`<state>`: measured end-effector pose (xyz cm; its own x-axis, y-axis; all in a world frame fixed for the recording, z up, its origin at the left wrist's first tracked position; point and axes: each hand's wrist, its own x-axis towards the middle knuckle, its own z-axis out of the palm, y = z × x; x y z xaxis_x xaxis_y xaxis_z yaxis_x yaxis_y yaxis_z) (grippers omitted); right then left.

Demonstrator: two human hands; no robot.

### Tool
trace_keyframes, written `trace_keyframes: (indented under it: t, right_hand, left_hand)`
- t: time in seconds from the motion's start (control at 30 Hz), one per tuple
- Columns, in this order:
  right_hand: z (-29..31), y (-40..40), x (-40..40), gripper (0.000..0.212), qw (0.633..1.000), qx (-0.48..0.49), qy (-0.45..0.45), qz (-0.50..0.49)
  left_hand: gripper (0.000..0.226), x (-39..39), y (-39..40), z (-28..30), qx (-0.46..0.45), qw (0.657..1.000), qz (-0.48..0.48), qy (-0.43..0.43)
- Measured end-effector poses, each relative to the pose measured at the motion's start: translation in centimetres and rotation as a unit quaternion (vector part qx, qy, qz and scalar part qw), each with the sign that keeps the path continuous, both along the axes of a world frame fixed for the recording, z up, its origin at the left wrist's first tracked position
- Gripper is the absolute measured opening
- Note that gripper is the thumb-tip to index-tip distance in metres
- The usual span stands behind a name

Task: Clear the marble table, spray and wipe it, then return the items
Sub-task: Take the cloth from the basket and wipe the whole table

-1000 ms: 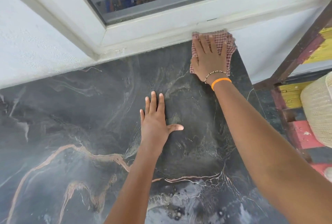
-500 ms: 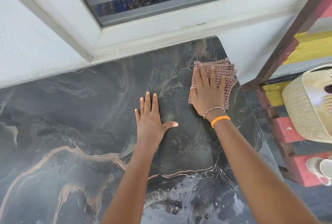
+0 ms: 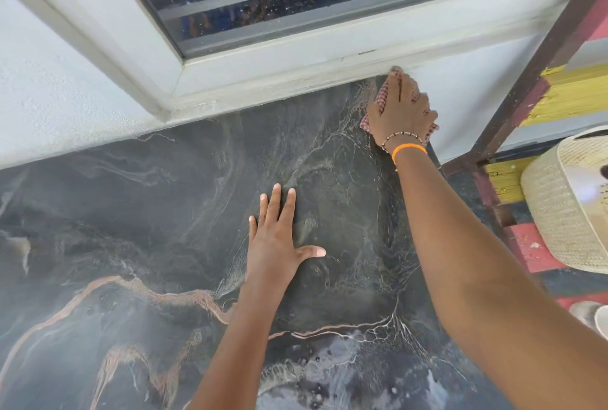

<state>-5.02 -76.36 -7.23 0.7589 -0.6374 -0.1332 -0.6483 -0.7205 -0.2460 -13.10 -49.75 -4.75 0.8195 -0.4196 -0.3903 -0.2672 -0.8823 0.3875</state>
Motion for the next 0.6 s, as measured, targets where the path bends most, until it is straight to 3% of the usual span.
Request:
trace_keyframes:
  t: [0.1, 0.23, 0.43, 0.6]
  right_hand:
    - [0.1, 0.7, -1.7, 0.063, 1.000, -0.007, -0.001, -0.017]
    - [-0.3, 3.5, -4.9, 0.061, 0.999, -0.025, 0.023, 0.042]
    - [0.2, 14.1, -6.1, 0.061, 0.976, -0.010, 0.006, 0.219]
    - [0.5, 23.6, -8.1, 0.063, 0.915, 0.009, -0.002, 0.403]
  left_hand:
    - [0.109, 0.1, 0.0, -0.1, -0.002, 1.000, 0.004, 0.000]
    - [0.108, -0.2, 0.1, 0.0, -0.013, 1.000, 0.010, -0.010]
    - [0.108, -3.7, 3.5, 0.7, -0.032, 0.996, 0.061, -0.057]
    - [0.111, -7.8, 8.7, 0.6, -0.023, 0.994, 0.100, -0.025]
